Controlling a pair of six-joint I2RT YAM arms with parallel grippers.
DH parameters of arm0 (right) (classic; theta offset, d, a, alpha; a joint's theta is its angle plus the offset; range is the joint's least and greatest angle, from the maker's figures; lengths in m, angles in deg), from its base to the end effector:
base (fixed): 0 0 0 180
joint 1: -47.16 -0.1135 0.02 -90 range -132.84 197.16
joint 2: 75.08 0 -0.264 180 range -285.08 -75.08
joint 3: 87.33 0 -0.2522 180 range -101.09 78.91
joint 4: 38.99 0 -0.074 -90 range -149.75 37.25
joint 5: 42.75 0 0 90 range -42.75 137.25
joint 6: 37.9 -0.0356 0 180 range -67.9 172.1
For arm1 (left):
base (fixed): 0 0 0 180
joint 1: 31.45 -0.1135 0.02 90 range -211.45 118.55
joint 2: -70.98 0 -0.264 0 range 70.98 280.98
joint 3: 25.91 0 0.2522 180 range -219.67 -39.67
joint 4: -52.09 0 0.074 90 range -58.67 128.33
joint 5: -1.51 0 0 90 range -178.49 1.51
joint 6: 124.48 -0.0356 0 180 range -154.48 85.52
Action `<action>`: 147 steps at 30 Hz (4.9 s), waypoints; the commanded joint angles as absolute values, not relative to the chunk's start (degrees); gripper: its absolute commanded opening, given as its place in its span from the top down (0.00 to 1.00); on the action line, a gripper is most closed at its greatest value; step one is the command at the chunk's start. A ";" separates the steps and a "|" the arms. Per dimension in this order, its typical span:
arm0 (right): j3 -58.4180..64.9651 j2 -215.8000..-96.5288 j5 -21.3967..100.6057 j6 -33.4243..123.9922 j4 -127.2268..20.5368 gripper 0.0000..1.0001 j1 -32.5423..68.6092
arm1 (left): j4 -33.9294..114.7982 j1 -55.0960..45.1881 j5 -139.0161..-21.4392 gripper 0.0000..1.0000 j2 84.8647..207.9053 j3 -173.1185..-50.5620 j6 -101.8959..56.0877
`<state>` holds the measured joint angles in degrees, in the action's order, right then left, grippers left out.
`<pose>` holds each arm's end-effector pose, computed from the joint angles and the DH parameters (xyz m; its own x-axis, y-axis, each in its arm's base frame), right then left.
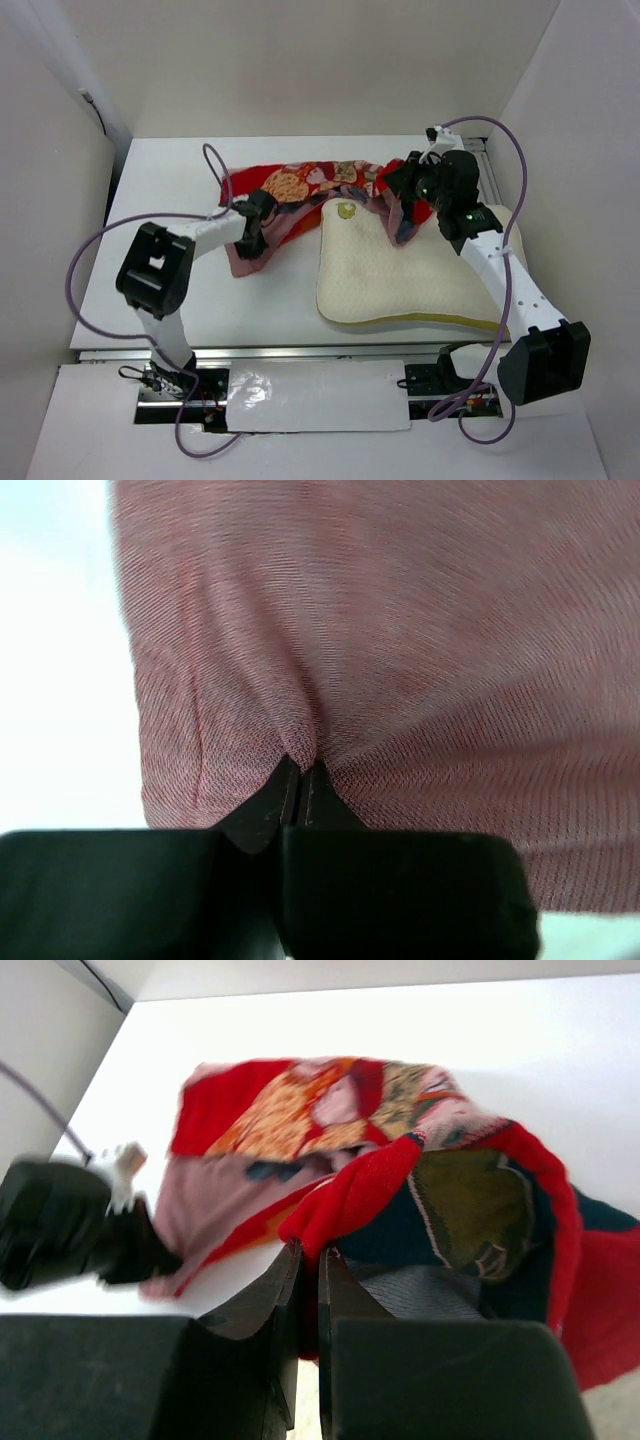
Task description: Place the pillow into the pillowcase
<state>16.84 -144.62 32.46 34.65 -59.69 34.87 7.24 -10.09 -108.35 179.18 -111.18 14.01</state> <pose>0.2750 0.0692 0.3615 -0.3661 0.2170 -0.9049 -0.3539 0.8669 0.3510 0.3540 -0.1255 0.1665 -0.7383 -0.4675 -0.4861 -0.4979 0.8640 -0.0748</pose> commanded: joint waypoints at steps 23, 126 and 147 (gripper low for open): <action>14.84 -145.57 32.48 36.63 -64.08 1.00 34.24 | 14.76 -28.98 -105.84 0.24 160.53 -105.50 3.85; 31.62 -139.08 47.95 34.88 -77.37 0.01 16.05 | 14.95 10.63 -92.79 0.00 177.40 -137.05 -12.86; 31.89 -137.21 45.76 36.98 -78.77 0.03 17.20 | 13.53 9.42 -102.37 1.00 177.71 -135.85 -9.08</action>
